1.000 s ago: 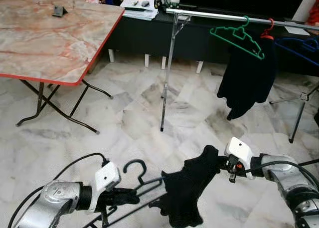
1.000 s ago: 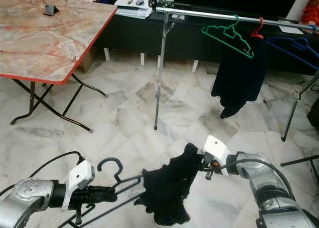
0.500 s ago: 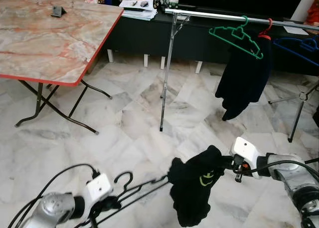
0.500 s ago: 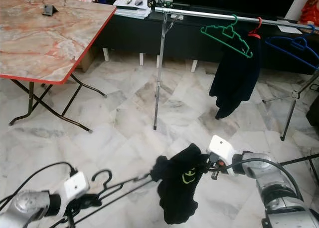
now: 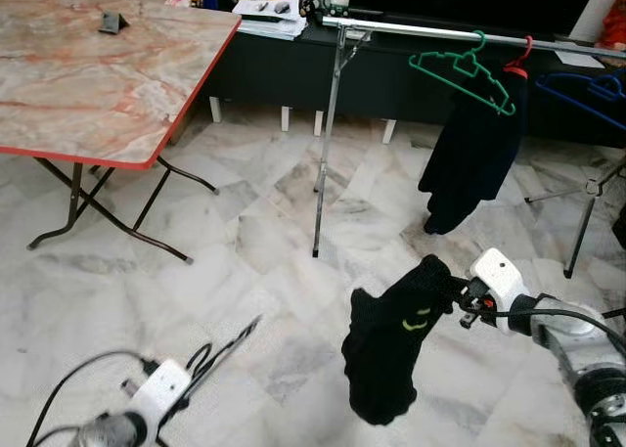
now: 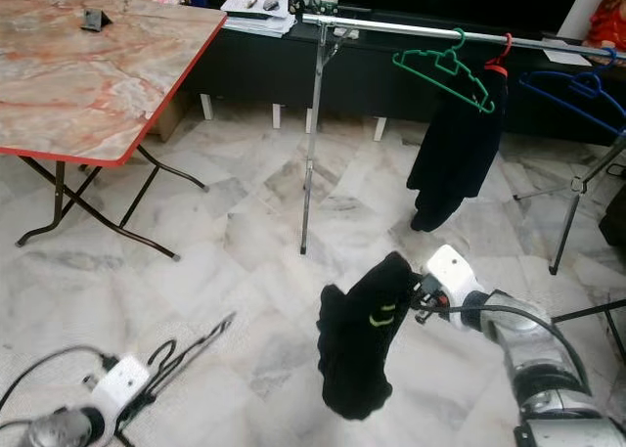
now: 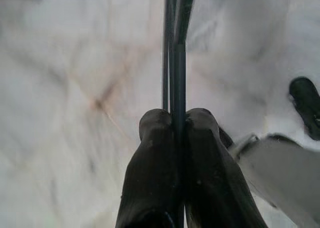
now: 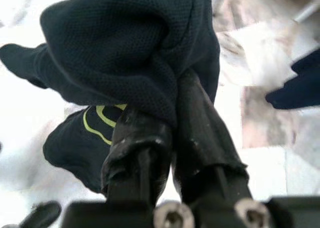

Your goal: Hang hanger

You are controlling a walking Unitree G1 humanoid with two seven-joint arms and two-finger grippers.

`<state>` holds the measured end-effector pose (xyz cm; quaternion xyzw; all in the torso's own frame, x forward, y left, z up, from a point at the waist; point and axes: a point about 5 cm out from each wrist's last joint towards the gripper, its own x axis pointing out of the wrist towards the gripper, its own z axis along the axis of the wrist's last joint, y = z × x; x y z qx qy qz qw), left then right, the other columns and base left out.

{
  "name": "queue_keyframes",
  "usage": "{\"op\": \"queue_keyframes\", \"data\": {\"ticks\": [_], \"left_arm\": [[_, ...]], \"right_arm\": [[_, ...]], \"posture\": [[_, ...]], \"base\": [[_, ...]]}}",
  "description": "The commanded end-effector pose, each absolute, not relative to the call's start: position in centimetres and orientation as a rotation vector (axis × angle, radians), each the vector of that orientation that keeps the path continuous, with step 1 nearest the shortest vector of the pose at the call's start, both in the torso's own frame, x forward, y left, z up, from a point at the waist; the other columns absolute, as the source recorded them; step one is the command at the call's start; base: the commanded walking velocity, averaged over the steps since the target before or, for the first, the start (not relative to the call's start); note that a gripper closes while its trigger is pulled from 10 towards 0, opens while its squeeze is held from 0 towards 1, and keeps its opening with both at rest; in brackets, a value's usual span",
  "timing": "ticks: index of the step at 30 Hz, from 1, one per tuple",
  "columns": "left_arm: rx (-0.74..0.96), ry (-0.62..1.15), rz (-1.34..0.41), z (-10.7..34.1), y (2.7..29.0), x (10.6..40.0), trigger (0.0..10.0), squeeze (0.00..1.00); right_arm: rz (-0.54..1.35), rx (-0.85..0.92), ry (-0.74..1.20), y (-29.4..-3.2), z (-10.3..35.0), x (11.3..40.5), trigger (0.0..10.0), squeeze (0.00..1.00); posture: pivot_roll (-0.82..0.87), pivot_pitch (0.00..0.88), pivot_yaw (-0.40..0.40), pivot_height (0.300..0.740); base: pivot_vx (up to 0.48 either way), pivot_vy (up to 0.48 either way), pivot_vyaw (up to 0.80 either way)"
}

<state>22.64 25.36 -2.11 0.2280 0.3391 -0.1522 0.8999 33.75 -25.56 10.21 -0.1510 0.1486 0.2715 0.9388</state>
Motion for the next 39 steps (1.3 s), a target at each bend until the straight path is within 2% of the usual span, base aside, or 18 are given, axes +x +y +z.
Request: {"op": "queue_keyframes", "data": {"ticks": [1,6,9,16,19,25,29,35,36,37,38,39], "left_arm": [[0.434,0.758,-0.225,-3.5,26.0,20.9,10.0,0.0],[0.362,0.772,-0.097,-4.9,26.0,19.3,10.0,0.0],[0.376,0.796,-0.075,-5.5,26.0,18.6,10.0,0.0],[0.266,0.809,0.037,-6.5,25.6,17.4,10.0,0.0],[0.19,0.879,0.11,-7.6,25.4,15.5,10.0,0.0],[0.119,0.928,0.151,-8.7,24.6,13.4,10.0,0.0],[0.052,0.938,0.225,-9.0,24.6,12.6,10.0,0.0],[0.042,0.929,0.22,-9.0,24.3,13.2,10.0,0.0],[0.038,0.922,0.217,-8.9,24.2,13.4,10.0,0.0],[0.036,0.916,0.216,-8.8,24.2,13.7,10.0,0.0],[0.023,0.903,0.219,-8.7,24.2,14.1,10.0,0.0],[0.017,0.9,0.219,-8.6,24.2,14.2,10.0,0.0]], "right_arm": [[0.47,-0.25,0.252,-25.9,10.5,33.9,0.0,0.0],[0.435,-0.159,0.224,-24.7,9.2,33.5,0.0,0.0],[0.39,-0.128,0.2,-24.3,8.9,33.5,0.0,0.0],[0.036,0.131,0.141,-24.9,8.7,34.1,0.0,0.0],[-0.118,0.246,0.112,-25.0,8.2,33.8,0.0,0.0],[-0.266,0.36,0.041,-24.5,7.9,33.2,0.0,0.0],[-0.284,0.327,0.005,-23.0,7.6,32.4,0.0,0.0],[-0.31,0.268,-0.02,-21.6,7.2,31.4,0.0,0.0],[-0.308,0.266,-0.023,-21.3,7.2,31.3,1.5,0.0],[-0.306,0.271,-0.025,-21.0,7.2,31.2,4.0,0.0],[-0.297,0.269,-0.032,-20.4,7.3,31.0,10.0,0.0],[-0.291,0.258,-0.037,-20.3,7.4,31.0,10.0,0.0]], "posture": [[0.06,0.179,-0.088,0.74],[0.05,0.188,-0.082,0.74],[0.05,0.19,-0.081,0.74],[0.05,0.196,-0.079,0.74],[0.05,0.198,-0.075,0.74],[0.04,0.203,-0.061,0.74],[0.03,0.196,-0.047,0.74],[0.04,0.182,-0.037,0.74],[0.04,0.179,-0.035,0.74],[0.04,0.174,-0.034,0.74],[0.04,0.167,-0.03,0.74],[0.04,0.165,-0.029,0.74]], "base": [[0.0,0.0,0.0],[0.0,0.0,0.0],[0.0,0.0,0.0],[0.0,0.0,0.0],[0.0,0.0,0.0],[0.0,0.0,0.0],[0.0,0.0,0.0],[0.0,0.0,0.0],[0.0,0.0,0.0],[0.0,0.0,0.0],[0.0,0.0,0.0],[0.0,0.0,0.0]]}}
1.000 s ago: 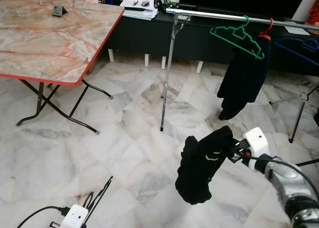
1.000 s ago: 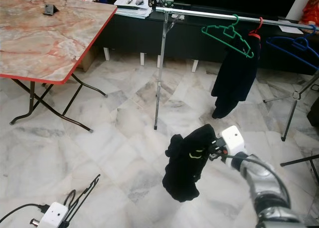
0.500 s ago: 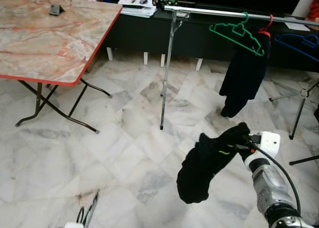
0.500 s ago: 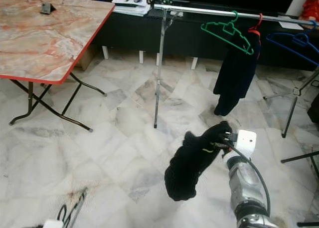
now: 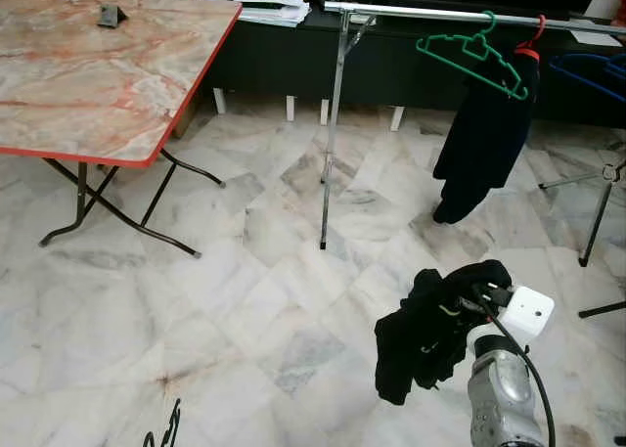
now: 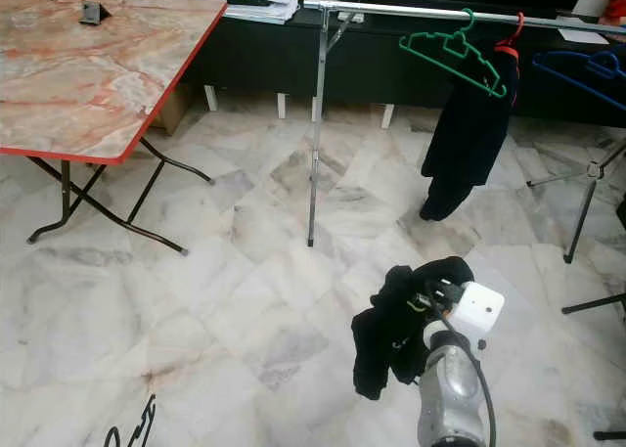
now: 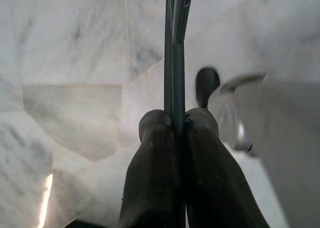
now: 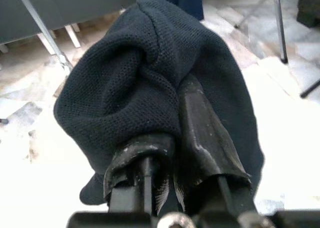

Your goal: Hang hanger

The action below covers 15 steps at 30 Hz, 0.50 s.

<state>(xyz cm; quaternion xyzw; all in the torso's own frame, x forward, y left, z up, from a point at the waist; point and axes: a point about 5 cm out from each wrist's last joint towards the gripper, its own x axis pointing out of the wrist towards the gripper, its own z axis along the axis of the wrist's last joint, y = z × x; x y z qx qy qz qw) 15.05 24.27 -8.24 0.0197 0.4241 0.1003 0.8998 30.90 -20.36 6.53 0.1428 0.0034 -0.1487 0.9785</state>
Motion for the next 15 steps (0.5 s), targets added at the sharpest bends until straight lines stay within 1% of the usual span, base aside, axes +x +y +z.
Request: {"op": "queue_keyframes", "data": {"ticks": [1,7,11,15], "left_arm": [[0.017,0.899,0.217,-8.56,24.22,14.4,10.0,0.0],[0.021,0.896,0.217,-8.36,24.51,14.8,10.0,0.0],[-0.002,0.903,0.243,-8.32,24.74,14.9,10.0,0.0],[0.003,0.929,0.233,-8.58,24.46,14.59,10.0,0.0]], "right_arm": [[-0.286,0.257,-0.044,-20.12,7.47,30.98,10.0,0.0],[-0.316,0.241,-0.058,-20.43,7.99,30.95,10.0,0.0],[-0.304,0.179,-0.067,-20.57,8.17,30.6,10.0,0.0],[-0.263,0.124,-0.064,-20.18,8.27,30.23,10.0,0.0]], "posture": [[0.04,0.158,-0.026,0.74],[0.04,0.12,-0.026,0.74],[0.03,0.1,-0.029,0.74],[0.03,0.066,-0.031,0.74]], "base": [[0.0,0.0,0.0],[0.0,0.0,0.0],[0.0,0.0,0.0],[0.0,0.0,0.0]]}}
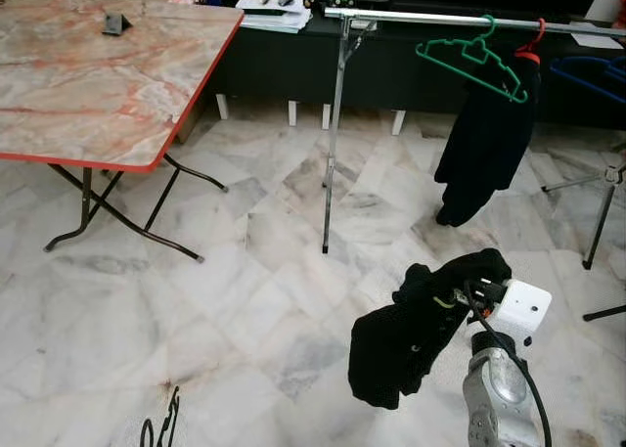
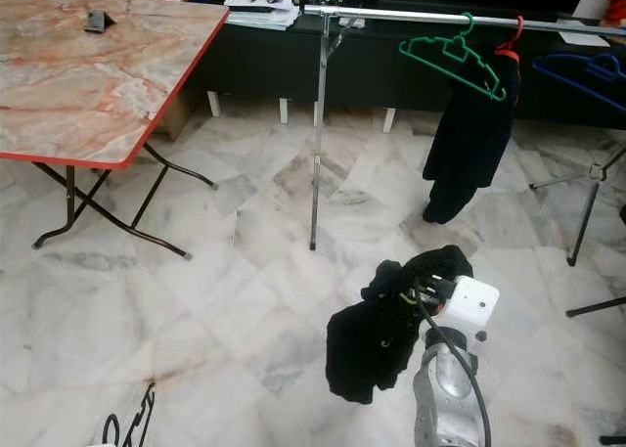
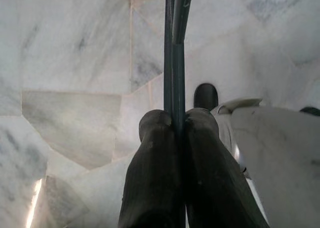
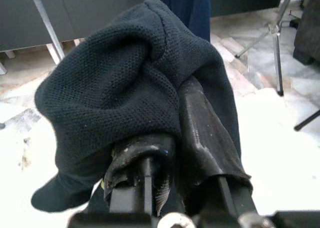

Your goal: Hang hanger

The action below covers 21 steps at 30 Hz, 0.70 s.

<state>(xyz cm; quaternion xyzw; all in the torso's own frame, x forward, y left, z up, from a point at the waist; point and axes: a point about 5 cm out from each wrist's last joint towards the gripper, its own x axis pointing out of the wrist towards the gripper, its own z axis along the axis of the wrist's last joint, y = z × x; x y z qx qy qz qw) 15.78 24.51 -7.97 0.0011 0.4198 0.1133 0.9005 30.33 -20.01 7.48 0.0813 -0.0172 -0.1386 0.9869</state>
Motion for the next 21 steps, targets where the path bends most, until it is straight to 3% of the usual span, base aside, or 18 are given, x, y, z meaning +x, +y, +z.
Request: {"op": "queue_keyframes", "data": {"ticks": [1,21], "left_arm": [[0.002,0.933,0.231,-8.62,24.4,14.57,10.0,0.0],[-0.005,0.953,0.217,-8.83,24.09,14.35,10.0,0.0]], "right_arm": [[-0.254,0.121,-0.068,-20.06,8.37,30.17,10.0,0.0],[-0.262,0.096,-0.069,-19.76,8.93,30.22,10.0,0.0]], "posture": [[0.03,0.058,-0.03,0.74],[0.03,0.015,-0.029,0.74]], "base": [[0.0,0.0,0.0],[0.0,0.0,0.0]]}}
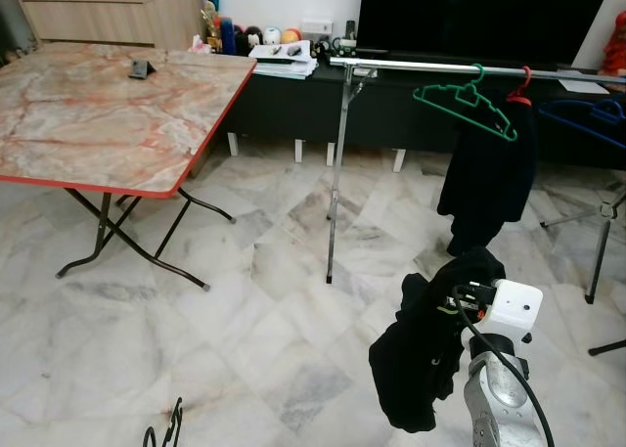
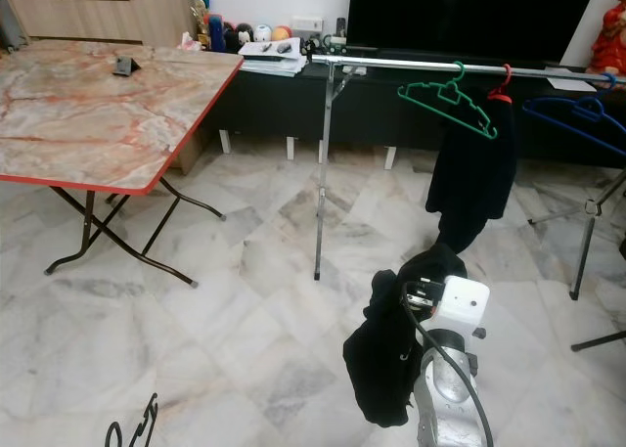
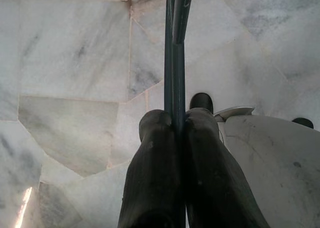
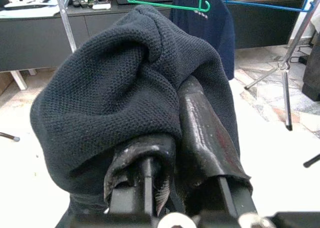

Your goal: Hang hanger

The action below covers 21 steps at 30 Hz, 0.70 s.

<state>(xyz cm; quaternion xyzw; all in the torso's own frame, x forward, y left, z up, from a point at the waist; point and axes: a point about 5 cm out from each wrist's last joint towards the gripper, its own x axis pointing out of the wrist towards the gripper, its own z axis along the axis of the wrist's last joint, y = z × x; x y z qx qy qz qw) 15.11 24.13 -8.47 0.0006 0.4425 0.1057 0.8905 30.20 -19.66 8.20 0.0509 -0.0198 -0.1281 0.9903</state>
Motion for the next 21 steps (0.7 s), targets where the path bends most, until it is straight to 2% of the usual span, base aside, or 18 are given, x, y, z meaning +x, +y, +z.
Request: {"op": "queue_keyframes", "data": {"ticks": [1,12,21], "left_arm": [[-0.004,0.954,0.217,-8.83,24.11,14.33,10.0,0.0],[-0.015,0.982,0.235,-9.05,24.32,13.73,10.0,0.0],[-0.013,1.003,0.223,-9.19,24.24,13.45,10.0,0.0]], "right_arm": [[-0.262,0.098,-0.068,-19.68,8.92,30.19,10.0,0.0],[-0.271,0.101,-0.067,-19.39,9.14,30.4,10.0,0.0],[-0.264,0.108,-0.057,-18.92,9.04,30.35,10.0,0.0]], "posture": [[0.03,0.025,-0.03,0.74],[0.03,0.069,-0.03,0.74],[0.04,0.098,-0.03,0.74]], "base": [[0.0,0.0,0.0],[0.0,0.0,0.0],[0.0,0.47,0.0]]}}
